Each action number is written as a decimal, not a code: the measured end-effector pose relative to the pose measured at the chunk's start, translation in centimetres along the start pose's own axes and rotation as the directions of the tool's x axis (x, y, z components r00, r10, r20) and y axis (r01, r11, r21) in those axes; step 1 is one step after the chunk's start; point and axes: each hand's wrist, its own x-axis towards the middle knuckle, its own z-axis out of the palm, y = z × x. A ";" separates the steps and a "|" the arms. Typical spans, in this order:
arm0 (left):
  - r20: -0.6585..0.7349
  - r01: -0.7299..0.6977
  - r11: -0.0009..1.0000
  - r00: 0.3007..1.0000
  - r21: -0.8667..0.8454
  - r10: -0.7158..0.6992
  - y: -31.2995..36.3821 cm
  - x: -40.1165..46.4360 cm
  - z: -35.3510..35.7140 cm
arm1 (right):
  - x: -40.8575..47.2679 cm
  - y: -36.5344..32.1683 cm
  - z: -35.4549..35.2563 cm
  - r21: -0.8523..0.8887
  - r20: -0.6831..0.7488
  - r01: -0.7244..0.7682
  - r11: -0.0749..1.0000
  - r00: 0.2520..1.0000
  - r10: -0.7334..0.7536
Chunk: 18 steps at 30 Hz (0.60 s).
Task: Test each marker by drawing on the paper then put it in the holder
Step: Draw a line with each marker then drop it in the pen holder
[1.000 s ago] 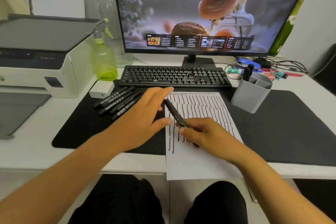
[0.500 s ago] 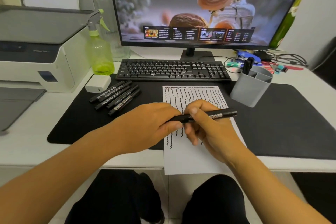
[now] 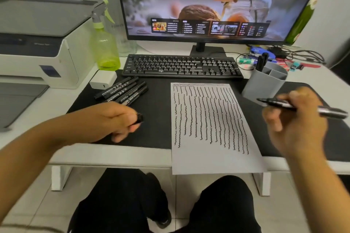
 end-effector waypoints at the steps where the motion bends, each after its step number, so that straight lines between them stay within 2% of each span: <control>1: -0.065 0.056 0.997 0.996 0.053 -0.053 -1.1 -0.2 -0.4 | 0.4 -0.9 -0.8 -0.068 0.050 0.027 0.997 0.998 -0.024; 3: -0.193 0.109 0.975 0.979 0.195 -0.070 -1.9 0.9 -0.1 | 0.6 -0.6 0.0 -0.322 0.196 0.079 0.943 0.981 -0.015; 5: -0.272 0.089 0.957 0.962 0.276 -0.011 -1.3 3.0 1.6 | -0.1 0.7 2.6 -0.463 0.240 0.045 0.885 0.968 0.076; 9: -0.342 0.036 0.871 0.927 0.490 0.154 -1.7 6.9 4.1 | -1.7 4.3 6.2 -0.594 0.232 -0.050 0.803 0.945 0.230; 12: -0.350 -0.016 0.866 0.911 0.500 0.218 -2.7 8.4 5.5 | -2.9 6.6 7.0 -0.640 0.127 -0.133 0.757 0.953 0.275; 18: -0.379 -0.025 0.864 0.892 0.503 0.247 -4.4 9.0 6.6 | -3.2 7.4 6.6 -0.655 0.059 -0.155 0.740 0.965 0.255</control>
